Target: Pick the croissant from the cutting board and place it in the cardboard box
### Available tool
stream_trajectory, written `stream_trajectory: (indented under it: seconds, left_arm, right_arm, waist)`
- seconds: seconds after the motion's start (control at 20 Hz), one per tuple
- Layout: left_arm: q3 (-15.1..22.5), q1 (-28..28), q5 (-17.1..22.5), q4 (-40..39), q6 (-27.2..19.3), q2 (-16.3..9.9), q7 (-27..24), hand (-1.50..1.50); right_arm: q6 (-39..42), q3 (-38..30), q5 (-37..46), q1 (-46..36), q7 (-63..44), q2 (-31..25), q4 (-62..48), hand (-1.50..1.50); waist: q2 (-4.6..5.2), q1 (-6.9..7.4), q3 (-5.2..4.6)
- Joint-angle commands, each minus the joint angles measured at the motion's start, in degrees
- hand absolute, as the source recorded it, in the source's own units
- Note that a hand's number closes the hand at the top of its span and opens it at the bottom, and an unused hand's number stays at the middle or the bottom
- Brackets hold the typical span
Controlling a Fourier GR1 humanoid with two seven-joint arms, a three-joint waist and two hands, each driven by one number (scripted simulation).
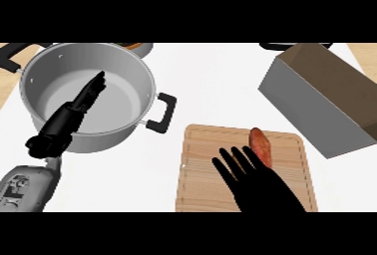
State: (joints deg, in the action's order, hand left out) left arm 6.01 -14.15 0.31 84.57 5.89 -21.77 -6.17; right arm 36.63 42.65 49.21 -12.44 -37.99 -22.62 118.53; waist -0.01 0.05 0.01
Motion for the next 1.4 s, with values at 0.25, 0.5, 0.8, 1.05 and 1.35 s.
stream_trajectory:
  seconds: [0.25,0.5,0.8,1.05,1.35]
  left_arm:
    - [-3.53,3.05,-1.60,4.54,3.19,0.02,2.15,0.00]
    - [-3.50,2.52,-2.71,8.08,2.85,2.38,5.54,0.00]
    - [-4.81,0.34,-6.13,-0.33,3.82,4.98,-0.38,0.00]
    - [-5.77,2.03,-4.75,4.24,6.74,4.48,2.04,0.00]
    - [-6.22,2.76,-6.64,3.95,6.24,6.45,1.58,0.00]
  right_arm:
    - [-2.27,-2.69,7.36,0.68,6.54,1.91,-7.98,-1.50]
    - [-6.04,-3.95,8.60,6.67,11.96,-0.71,-7.14,-1.50]
    - [-3.01,-4.74,11.38,5.33,14.76,3.25,-11.15,-1.50]
    - [-3.32,-7.40,14.70,2.29,14.08,6.64,-16.16,-1.50]
    - [-10.39,-9.47,17.52,4.91,20.24,5.73,-23.23,-1.50]
  waist:
    - [-0.02,0.11,0.00]
    - [-0.07,0.02,0.01]
    - [0.02,-0.15,-0.01]
    - [0.00,0.00,-0.01]
    - [0.01,0.02,0.00]
